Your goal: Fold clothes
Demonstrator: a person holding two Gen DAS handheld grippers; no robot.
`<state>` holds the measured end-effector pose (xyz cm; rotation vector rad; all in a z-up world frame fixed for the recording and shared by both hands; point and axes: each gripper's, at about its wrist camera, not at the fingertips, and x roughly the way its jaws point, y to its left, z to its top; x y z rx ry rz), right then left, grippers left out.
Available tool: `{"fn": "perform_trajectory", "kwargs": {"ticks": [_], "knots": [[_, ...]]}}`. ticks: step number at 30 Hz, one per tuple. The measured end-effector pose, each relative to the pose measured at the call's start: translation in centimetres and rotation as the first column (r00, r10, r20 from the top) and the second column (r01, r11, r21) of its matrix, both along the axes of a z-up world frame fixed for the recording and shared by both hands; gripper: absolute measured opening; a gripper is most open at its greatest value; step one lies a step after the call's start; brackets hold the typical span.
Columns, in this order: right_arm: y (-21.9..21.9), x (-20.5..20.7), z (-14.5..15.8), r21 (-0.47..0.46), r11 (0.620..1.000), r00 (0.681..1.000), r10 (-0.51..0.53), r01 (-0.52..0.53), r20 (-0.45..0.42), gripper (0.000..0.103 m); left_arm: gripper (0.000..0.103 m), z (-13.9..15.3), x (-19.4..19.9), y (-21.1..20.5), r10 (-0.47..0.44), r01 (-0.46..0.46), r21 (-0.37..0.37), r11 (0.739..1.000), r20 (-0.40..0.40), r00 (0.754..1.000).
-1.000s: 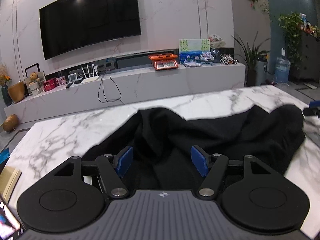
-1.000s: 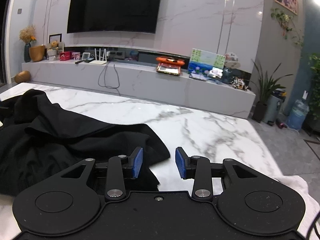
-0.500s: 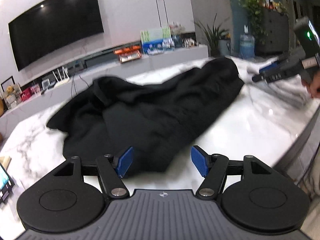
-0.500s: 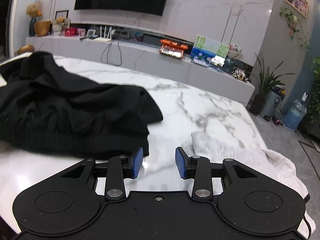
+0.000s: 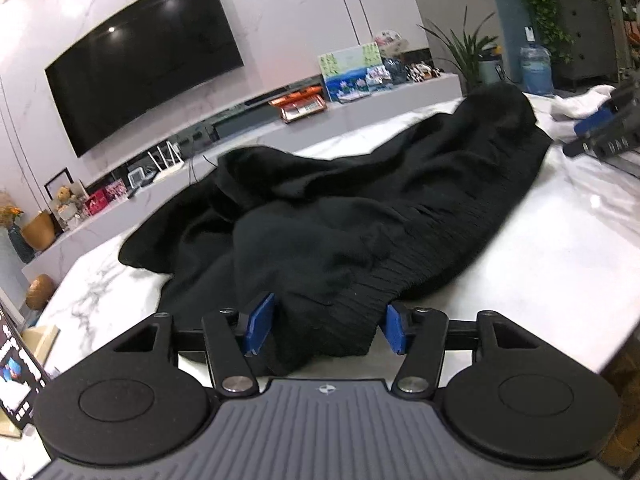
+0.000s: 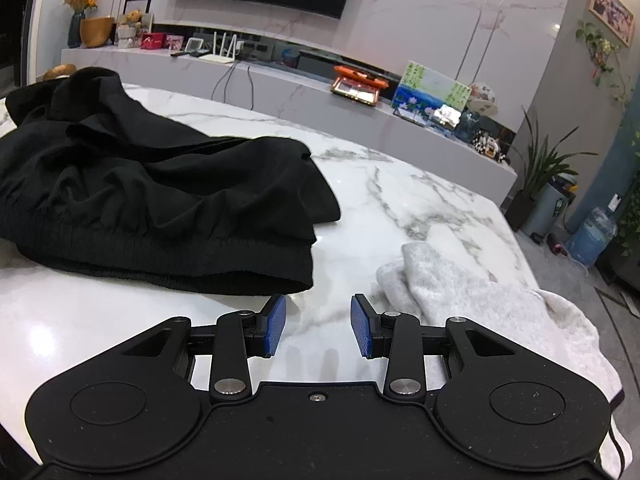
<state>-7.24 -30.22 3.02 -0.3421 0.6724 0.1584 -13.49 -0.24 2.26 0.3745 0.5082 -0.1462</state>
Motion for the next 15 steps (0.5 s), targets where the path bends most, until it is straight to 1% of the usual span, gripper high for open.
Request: {"fn": "perform_trajectory", "kwargs": {"ticks": [3,5,10,11,12,15], "knots": [[1.0,0.8,-0.9,-0.023,0.999,0.999,0.032,-0.032,-0.020,0.035,0.053,0.6,0.7,0.8,0.014,-0.013,-0.020,1.000,0.028,1.000],[1.5,1.0,-1.1,-0.027,0.999,0.999,0.044,-0.044,-0.006,0.035,0.053,1.1,1.1,1.5,0.034,-0.033,-0.037,0.999,0.044,0.998],[2.1,1.4,0.1,0.028,0.998,0.995,0.057,-0.059,0.076,0.033,0.053,2.0,2.7,3.5,0.096,-0.091,-0.094,0.991,0.053,0.994],[2.2,1.4,0.5,0.045,0.997,0.994,0.054,-0.059,0.097,0.030,0.053,2.1,3.1,3.8,0.104,-0.098,-0.097,0.990,0.053,0.993],[2.3,1.4,0.6,0.051,0.997,0.993,0.053,-0.059,0.107,0.023,0.053,2.1,3.4,4.0,0.109,-0.104,-0.097,0.990,0.054,0.993],[2.6,1.7,1.3,0.048,0.998,0.991,0.036,-0.042,0.132,0.015,0.053,1.9,4.1,4.4,0.130,-0.125,-0.089,0.988,0.052,0.990]]}}
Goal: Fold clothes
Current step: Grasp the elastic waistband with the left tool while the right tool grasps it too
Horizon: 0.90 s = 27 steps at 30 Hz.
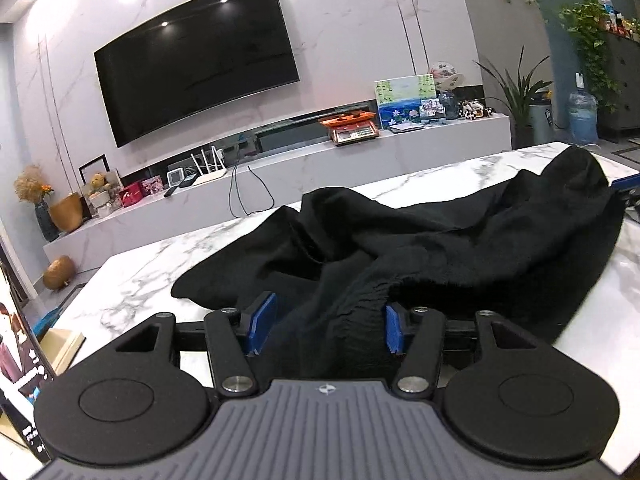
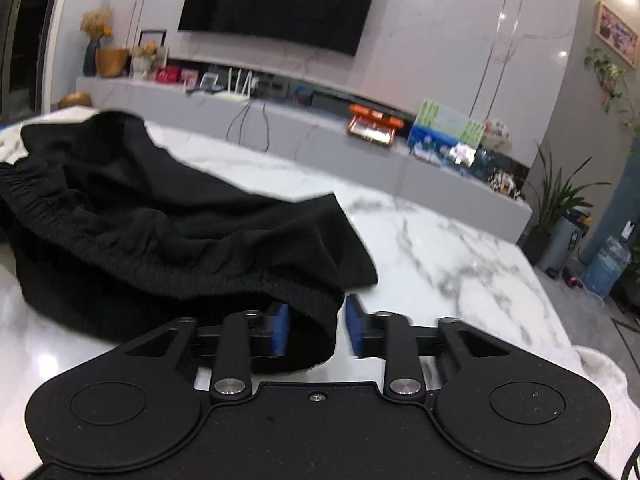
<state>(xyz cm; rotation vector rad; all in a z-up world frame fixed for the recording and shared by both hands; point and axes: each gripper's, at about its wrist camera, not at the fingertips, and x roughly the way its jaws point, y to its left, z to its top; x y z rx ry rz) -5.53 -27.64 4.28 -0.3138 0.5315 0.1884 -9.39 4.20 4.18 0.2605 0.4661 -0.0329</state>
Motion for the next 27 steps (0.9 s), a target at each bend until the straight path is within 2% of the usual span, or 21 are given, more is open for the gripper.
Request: {"fn": "perform_trajectory", "kwargs": {"ticks": [3,5,8,12,17,19,22,24,27], "knots": [[-0.5,0.5,0.1,-0.009,0.998,0.998,-0.068,0.068,-0.002,0.015,0.053,-0.4,0.1,0.0,-0.003,0.003,0.007,1.000,-0.019,1.000],[-1.2,0.8,0.2,0.018,0.994,0.994,-0.108,0.108,-0.015,0.014,0.054,-0.9,0.1,-0.3,-0.010,0.011,0.039,0.999,-0.036,0.999],[-1.3,0.6,0.4,0.005,0.991,0.991,-0.134,0.134,0.009,0.014,0.054,-1.1,-0.2,-0.7,-0.025,0.027,0.079,0.997,-0.032,0.999],[-1.3,-0.3,1.5,0.017,0.987,0.983,-0.162,0.161,0.085,0.014,0.054,-1.1,-0.5,-0.8,-0.007,0.005,0.142,0.990,0.008,1.000],[-1.1,-1.0,2.8,0.018,0.982,0.973,-0.186,0.185,0.134,0.012,0.056,0.1,-1.1,-0.4,0.076,-0.094,0.170,0.981,0.108,0.991],[-0.9,-1.4,3.2,0.013,0.981,0.968,-0.192,0.192,0.164,0.011,0.056,0.7,-1.3,0.2,0.123,-0.148,0.160,0.976,0.155,0.980],[-0.9,-2.0,3.9,0.011,0.977,0.958,-0.209,0.211,0.198,0.010,0.058,1.5,-1.3,1.2,0.161,-0.181,0.110,0.977,0.170,0.972],[-1.2,-2.0,4.1,0.025,0.976,0.958,-0.219,0.218,0.185,0.011,0.058,1.3,-1.0,1.5,0.180,-0.195,0.098,0.976,0.144,0.973],[-1.9,-1.2,3.3,0.027,0.970,0.964,-0.242,0.241,0.111,0.010,0.058,0.6,-0.5,1.6,0.180,-0.187,0.082,0.979,0.083,0.980]]}}
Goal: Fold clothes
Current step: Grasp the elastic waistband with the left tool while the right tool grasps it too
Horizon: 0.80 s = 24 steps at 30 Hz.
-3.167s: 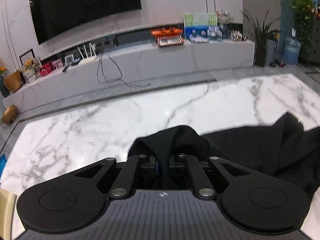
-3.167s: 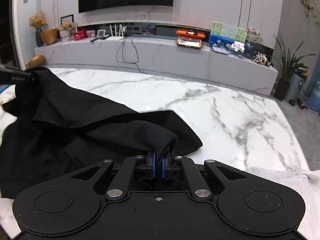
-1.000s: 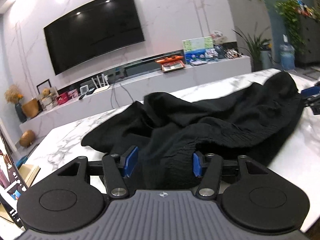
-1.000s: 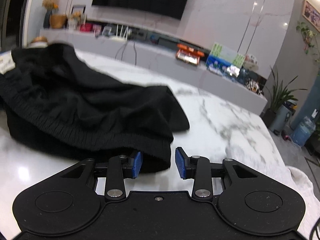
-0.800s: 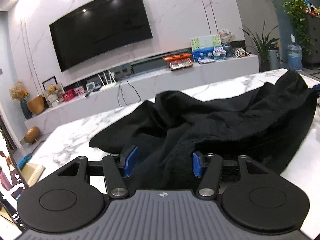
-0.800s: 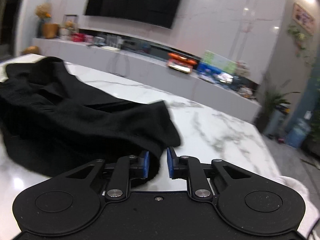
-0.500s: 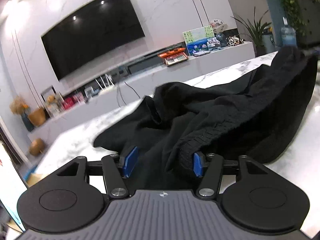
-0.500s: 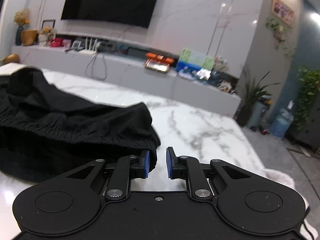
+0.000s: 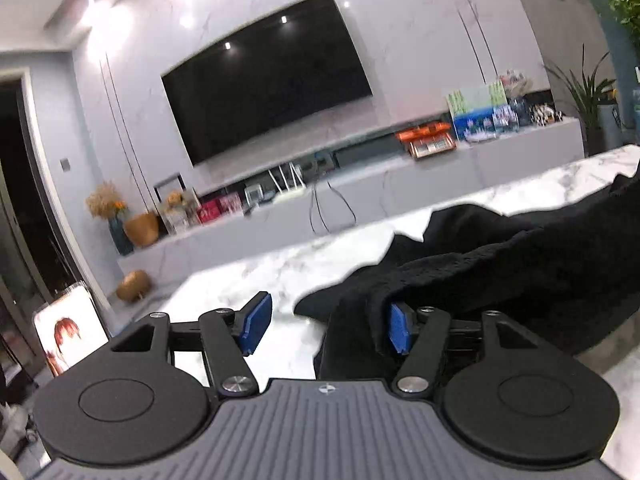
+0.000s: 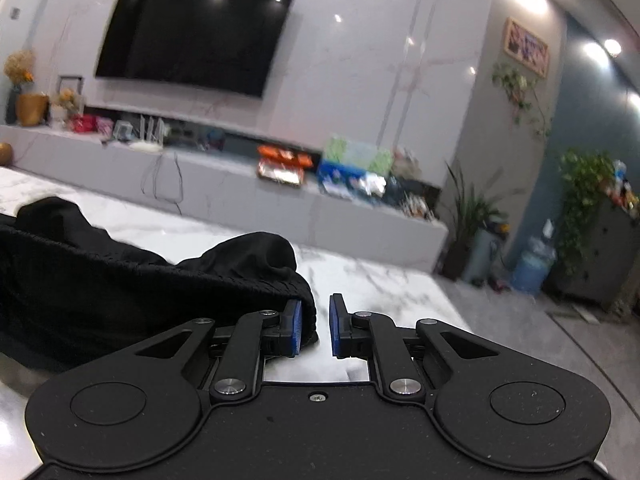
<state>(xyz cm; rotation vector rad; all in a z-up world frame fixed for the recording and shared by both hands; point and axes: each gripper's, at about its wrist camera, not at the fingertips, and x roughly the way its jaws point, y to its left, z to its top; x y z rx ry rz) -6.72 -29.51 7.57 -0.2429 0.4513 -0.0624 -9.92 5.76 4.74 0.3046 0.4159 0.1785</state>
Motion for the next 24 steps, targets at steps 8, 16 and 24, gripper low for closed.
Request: {"fn": "perform_trajectory", "kwargs": {"ticks": [8,16,24], "knots": [[-1.7,1.1,-2.2,0.066,0.998,0.985,-0.008,0.020,-0.170,0.010,0.056,-1.5,-1.3,0.0,-0.062,0.051,-0.078,0.996,-0.148,0.987],[-0.9,0.9,-2.5,0.063,0.998,0.981,-0.002,0.014,-0.194,0.010,0.056,-2.2,-3.2,-0.9,-0.087,0.058,-0.139,0.989,-0.217,0.972],[-0.8,1.1,-2.5,0.042,0.999,0.982,0.015,-0.007,-0.191,0.011,0.048,-3.5,-2.0,0.1,-0.083,0.006,-0.267,0.964,-0.280,0.956]]}}
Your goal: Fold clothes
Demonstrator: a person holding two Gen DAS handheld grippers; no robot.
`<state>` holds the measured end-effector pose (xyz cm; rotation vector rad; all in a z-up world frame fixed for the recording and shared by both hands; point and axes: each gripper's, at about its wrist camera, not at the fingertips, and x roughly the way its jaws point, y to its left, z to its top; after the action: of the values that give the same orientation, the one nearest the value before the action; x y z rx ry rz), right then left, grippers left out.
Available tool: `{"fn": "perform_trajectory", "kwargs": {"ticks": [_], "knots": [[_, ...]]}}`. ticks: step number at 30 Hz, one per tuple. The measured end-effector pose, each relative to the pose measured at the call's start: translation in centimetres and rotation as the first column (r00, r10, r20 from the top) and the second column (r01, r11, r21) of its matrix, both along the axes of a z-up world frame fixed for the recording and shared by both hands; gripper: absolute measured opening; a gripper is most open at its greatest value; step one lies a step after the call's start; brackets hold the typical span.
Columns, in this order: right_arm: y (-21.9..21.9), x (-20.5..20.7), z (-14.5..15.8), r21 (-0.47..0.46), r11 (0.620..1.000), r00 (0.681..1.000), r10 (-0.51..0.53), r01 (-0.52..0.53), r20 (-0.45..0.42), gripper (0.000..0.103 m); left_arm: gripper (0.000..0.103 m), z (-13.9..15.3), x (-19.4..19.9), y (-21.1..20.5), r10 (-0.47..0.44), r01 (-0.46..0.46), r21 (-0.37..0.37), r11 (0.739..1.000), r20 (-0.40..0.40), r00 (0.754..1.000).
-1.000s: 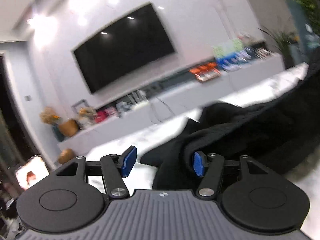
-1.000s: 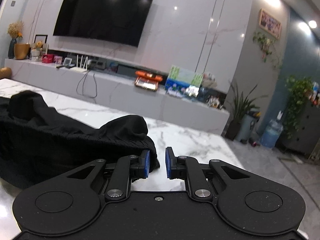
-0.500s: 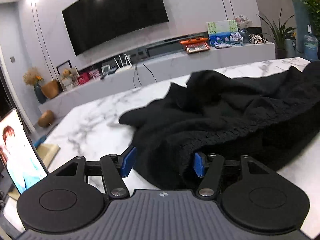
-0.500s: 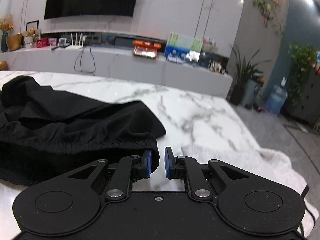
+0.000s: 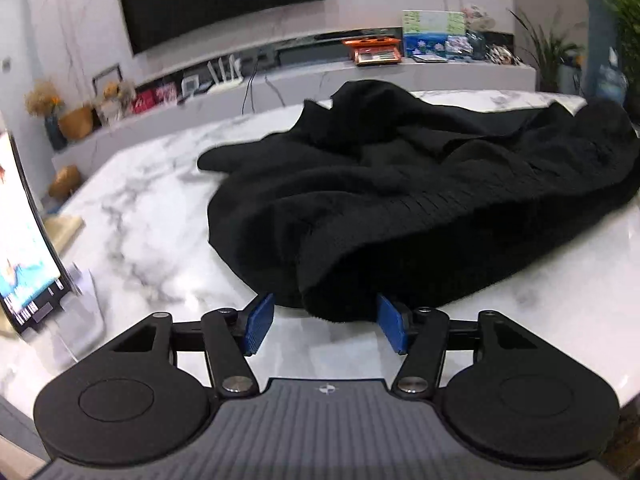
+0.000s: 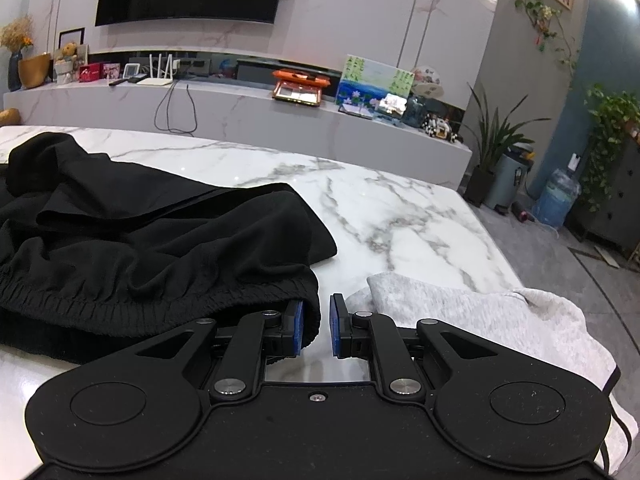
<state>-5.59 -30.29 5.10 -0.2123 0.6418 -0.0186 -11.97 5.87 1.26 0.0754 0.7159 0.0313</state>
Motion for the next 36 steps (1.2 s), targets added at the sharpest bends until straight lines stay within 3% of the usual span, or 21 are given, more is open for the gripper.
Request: {"fn": "perform_trajectory", "kwargs": {"ticks": [2,4,6,10,17,23,28,36], "knots": [[-0.1,-0.1,0.0,-0.001,1.000,1.000,0.000,0.000,-0.001,0.011,0.040,0.1,0.5,1.0,0.033,-0.033,-0.080,0.996,0.003,0.999],[-0.2,0.0,-0.1,0.000,1.000,1.000,0.000,0.000,-0.003,0.011,0.023,0.2,0.8,1.5,0.045,-0.045,-0.109,0.993,0.000,0.999],[-0.2,0.1,-0.1,0.000,1.000,1.000,0.000,0.000,-0.006,0.011,0.014,0.2,0.9,2.0,0.054,-0.053,-0.143,0.988,0.000,0.999],[-0.2,-0.1,0.0,-0.003,1.000,1.000,0.012,-0.012,0.007,0.017,0.008,0.9,0.5,2.6,0.068,-0.062,-0.135,0.989,0.039,0.997],[1.3,-1.3,-0.1,-0.082,0.986,0.988,0.149,-0.147,0.028,0.024,0.006,2.2,-0.3,3.5,0.090,-0.082,-0.071,0.994,0.110,0.990],[3.5,-3.0,-0.8,-0.237,0.932,0.956,0.292,-0.274,0.043,0.024,0.006,2.2,-0.3,2.9,0.081,-0.076,-0.046,0.996,0.112,0.990],[4.6,-4.1,-0.9,-0.326,0.893,0.936,0.347,-0.311,0.058,0.024,0.006,2.2,-0.5,2.8,0.082,-0.077,-0.051,0.996,0.104,0.991],[5.3,-3.9,-1.6,-0.367,0.864,0.926,0.377,-0.344,0.019,0.020,0.006,2.1,-0.3,2.7,0.080,-0.076,-0.048,0.996,0.097,0.992]]}}
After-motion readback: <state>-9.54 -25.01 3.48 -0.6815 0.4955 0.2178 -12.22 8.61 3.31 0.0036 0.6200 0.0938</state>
